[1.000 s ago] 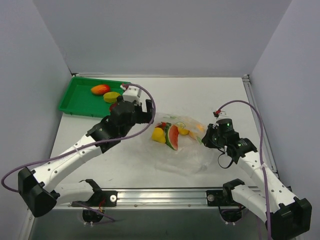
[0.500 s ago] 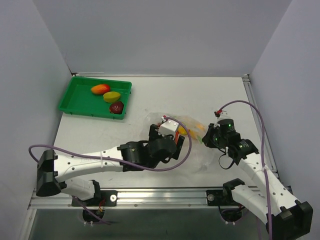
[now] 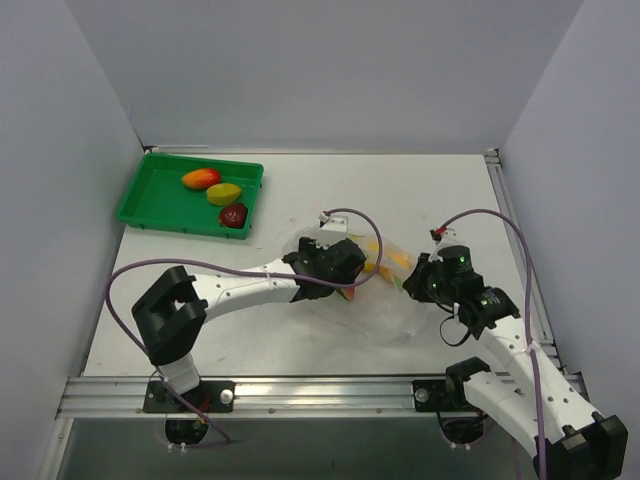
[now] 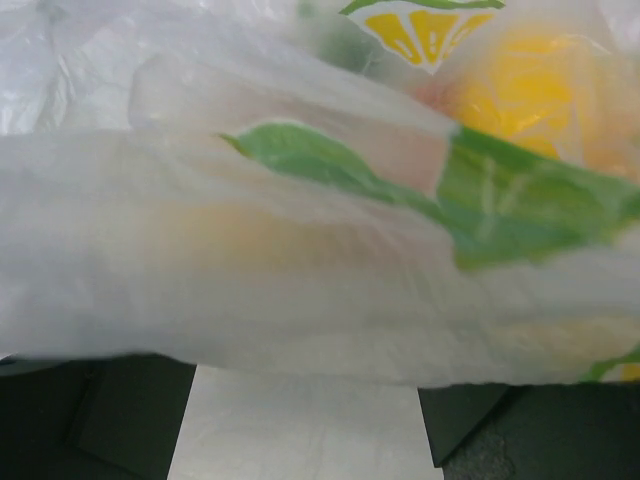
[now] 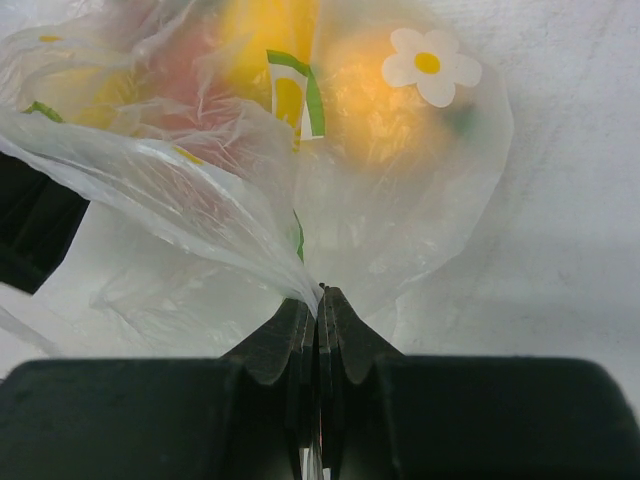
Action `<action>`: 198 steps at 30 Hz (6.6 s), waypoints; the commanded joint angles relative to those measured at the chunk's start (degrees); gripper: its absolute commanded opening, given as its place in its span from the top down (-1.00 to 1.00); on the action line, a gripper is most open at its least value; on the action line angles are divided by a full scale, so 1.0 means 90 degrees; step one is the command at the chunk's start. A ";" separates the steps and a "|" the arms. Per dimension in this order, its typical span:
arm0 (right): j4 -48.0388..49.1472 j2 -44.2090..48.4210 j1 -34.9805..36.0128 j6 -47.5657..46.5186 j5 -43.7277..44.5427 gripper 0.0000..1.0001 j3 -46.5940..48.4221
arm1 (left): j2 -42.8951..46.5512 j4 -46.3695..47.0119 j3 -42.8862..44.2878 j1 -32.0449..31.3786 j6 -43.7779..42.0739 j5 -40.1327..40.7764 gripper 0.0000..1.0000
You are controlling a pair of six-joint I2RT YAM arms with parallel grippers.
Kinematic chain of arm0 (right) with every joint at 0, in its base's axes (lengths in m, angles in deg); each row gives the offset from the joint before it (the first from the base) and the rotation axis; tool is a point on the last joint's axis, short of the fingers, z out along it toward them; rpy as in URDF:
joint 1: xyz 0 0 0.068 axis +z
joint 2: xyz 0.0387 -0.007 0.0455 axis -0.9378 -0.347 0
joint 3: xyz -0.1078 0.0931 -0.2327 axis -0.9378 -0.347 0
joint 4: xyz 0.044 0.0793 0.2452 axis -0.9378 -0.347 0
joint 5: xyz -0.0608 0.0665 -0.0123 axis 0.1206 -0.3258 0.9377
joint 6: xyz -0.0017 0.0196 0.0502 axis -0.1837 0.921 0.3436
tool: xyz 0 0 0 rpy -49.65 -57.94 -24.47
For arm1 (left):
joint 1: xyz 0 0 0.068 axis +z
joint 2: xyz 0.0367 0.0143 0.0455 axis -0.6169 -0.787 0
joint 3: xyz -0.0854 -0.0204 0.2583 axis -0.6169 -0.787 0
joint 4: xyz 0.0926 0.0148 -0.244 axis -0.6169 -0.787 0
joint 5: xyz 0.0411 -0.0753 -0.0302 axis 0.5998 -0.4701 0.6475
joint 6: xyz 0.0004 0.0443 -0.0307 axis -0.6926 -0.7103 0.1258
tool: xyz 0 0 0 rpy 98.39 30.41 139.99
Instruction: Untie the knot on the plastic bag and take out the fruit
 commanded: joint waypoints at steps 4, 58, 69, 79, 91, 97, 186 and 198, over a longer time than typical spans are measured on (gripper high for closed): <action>0.0228 0.0257 0.0013 0.0074 -0.0277 1.00 -0.0230 | -0.0415 0.0691 -0.0023 0.0397 0.0294 0.0637 -0.79; 0.0453 -0.0016 0.0169 0.0260 0.0426 1.00 -0.0124 | 0.2426 0.3292 -0.2339 0.0270 -0.2801 -0.3265 0.53; 0.0374 -0.0377 0.0179 0.0240 0.0485 1.00 0.0200 | 0.3061 0.2831 -0.1157 0.0562 -0.2831 -0.4079 0.53; 0.0218 -0.0231 0.0189 0.0211 0.0319 1.00 0.0053 | 0.3149 0.2518 -0.0238 0.3389 -0.2151 -0.2978 0.62; 0.0169 -0.0231 0.0189 0.0045 0.0133 1.00 0.0082 | 0.1551 0.3631 -0.0864 0.6539 -0.0371 -0.2243 0.61; 0.0169 -0.0319 0.0179 0.0016 0.0104 1.00 0.0102 | 0.0125 0.3710 -0.0258 0.7086 -0.0263 -0.2057 0.38; 0.0404 -0.0543 0.1244 0.0211 0.0299 1.00 -0.0279 | -0.1783 0.3074 -0.0423 0.0534 -0.0683 -0.0739 -0.24; 0.0316 -0.0573 0.1234 0.0250 0.1069 1.00 -0.0045 | -0.0008 0.3250 -0.1389 0.0476 -0.1414 -0.0709 0.66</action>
